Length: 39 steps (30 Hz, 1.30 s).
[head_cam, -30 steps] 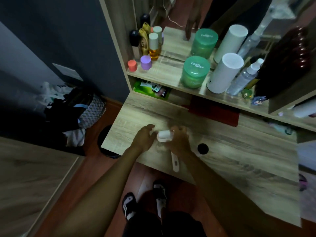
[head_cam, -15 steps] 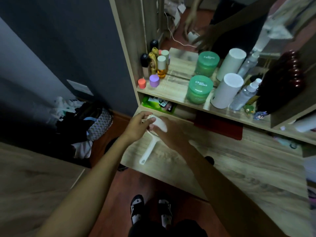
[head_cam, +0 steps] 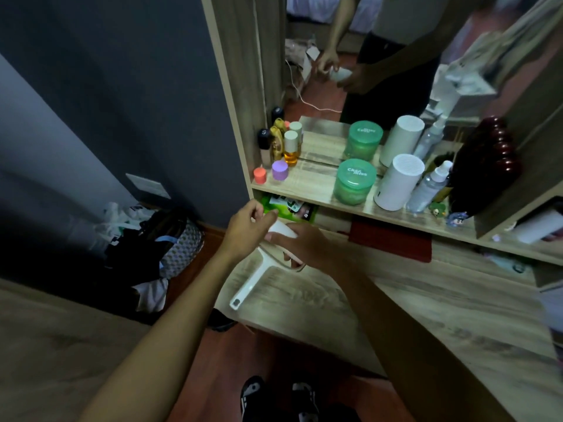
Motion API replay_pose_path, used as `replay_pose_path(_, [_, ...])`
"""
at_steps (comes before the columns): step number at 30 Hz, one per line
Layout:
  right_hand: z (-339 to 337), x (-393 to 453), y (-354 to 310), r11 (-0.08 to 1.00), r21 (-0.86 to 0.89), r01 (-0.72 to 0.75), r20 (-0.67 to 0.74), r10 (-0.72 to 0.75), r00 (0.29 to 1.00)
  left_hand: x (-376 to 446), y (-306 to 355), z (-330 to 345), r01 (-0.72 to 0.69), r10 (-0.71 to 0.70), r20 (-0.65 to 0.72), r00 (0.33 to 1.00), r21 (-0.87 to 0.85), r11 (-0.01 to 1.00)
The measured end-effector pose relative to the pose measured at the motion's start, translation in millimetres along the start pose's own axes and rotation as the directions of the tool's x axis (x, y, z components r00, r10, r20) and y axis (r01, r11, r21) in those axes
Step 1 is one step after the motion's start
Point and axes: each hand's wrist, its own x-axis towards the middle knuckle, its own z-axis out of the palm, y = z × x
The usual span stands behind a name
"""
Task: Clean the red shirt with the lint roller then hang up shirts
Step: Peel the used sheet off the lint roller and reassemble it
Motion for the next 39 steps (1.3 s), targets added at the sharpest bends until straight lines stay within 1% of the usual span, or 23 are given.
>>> replay_pose_path(3, [-4.5, -5.0, -5.3, 0.998, 0.063, -0.012, 0.005, 0.012, 1.000, 1.8, 9.5, -1.7, -0.008, 0.007, 0.063, 0.998, 0.017, 1.000])
replay_pose_path(6, [-9.5, -7.1, -7.5, 0.997, 0.076, -0.024, 0.012, 0.023, 1.000, 8.4, 12.3, -3.0, -0.017, 0.011, 0.117, 0.993, 0.050, 0.999])
replay_pose_path(10, [-12.4, -10.2, -7.1, 0.991, 0.131, -0.015, 0.055, 0.008, 0.998, 12.9, 16.5, -2.5, 0.003, -0.011, 0.222, 0.975, 0.036, 0.999])
replay_pose_path(13, [-12.3, -12.5, -3.9, 0.975, 0.223, 0.004, 0.040, -0.013, 0.999, 13.9, 20.5, -1.7, 0.052, -0.033, 0.302, 0.953, -0.053, 0.997])
replay_pose_path(15, [-14.1, -12.5, -1.5, 0.960, 0.279, -0.002, 0.039, -0.009, 0.999, 15.6, 25.2, 0.1, 0.088, -0.062, 0.313, 0.948, -0.070, 0.994])
replay_pose_path(17, [-14.8, -15.3, -0.1, 0.930, 0.363, -0.057, 0.020, 0.054, 0.998, 14.7, 29.1, 3.6, 0.111, -0.053, 0.339, 0.939, -0.153, 0.982])
replay_pose_path(19, [-15.6, -18.4, -0.6, 0.906, 0.412, -0.096, -0.006, 0.108, 0.994, 12.1, 31.1, 8.3, 0.124, -0.035, 0.349, 0.937, -0.238, 0.963])
replay_pose_path(22, [-15.0, -21.8, -0.2, 0.896, 0.436, -0.086, -0.058, 0.124, 0.991, 12.7, 32.2, 10.5, 0.129, -0.027, 0.359, 0.933, -0.265, 0.956])
replay_pose_path(24, [-11.4, -23.4, 0.2, 0.899, 0.434, -0.059, -0.118, 0.122, 0.985, 17.7, 32.0, 11.5, 0.109, -0.022, 0.350, 0.936, -0.229, 0.967])
replay_pose_path(26, [-4.5, -25.1, 2.5, 0.901, 0.430, -0.047, -0.191, 0.142, 0.971, 22.5, 29.3, 14.3, 0.067, -0.012, 0.333, 0.943, -0.153, 0.986])
replay_pose_path(27, [-1.7, -25.7, 4.0, 0.870, 0.491, -0.048, -0.233, 0.185, 0.955, 23.5, 25.6, 16.0, 0.051, -0.010, 0.338, 0.941, -0.113, 0.992])
replay_pose_path(29, [-6.0, -29.4, 3.5, 0.769, 0.640, -0.018, -0.310, 0.279, 0.909, 23.2, 10.4, 18.7, 0.051, -0.042, 0.367, 0.929, -0.014, 0.999])
replay_pose_path(30, [-12.1, -31.3, 2.6, 0.758, 0.652, 0.010, -0.346, 0.287, 0.893, 22.3, 0.3, 18.6, 0.060, -0.071, 0.368, 0.927, 0.040, 0.997])
replay_pose_path(32, [-24.8, -35.0, 3.8, 0.804, 0.594, 0.033, -0.378, 0.243, 0.893, 20.7, -20.8, 17.9, 0.140, -0.158, 0.349, 0.924, 0.076, 0.987])
replay_pose_path(34, [-31.2, -38.8, 5.1, 0.837, 0.548, 0.016, -0.366, 0.223, 0.903, 22.1, -37.2, 21.2, 0.299, -0.285, 0.311, 0.907, 0.002, 0.954])
replay_pose_path(35, [-31.6, -39.7, 6.1, 0.840, 0.542, -0.003, -0.346, 0.227, 0.910, 24.2, -43.8, 25.1, 0.389, -0.357, 0.295, 0.886, -0.056, 0.919])
replay_pose_path(37, [-28.9, -41.7, 10.1, 0.836, 0.546, -0.048, -0.304, 0.252, 0.919, 26.9, -56.0, 36.2, 0.552, -0.488, 0.308, 0.817, -0.171, 0.816])
replay_pose_path(39, [-26.7, -45.1, 14.3, 0.812, 0.578, -0.088, -0.276, 0.296, 0.914, 24.8, -65.3, 47.7, 0.679, -0.589, 0.345, 0.731, -0.278, 0.680])
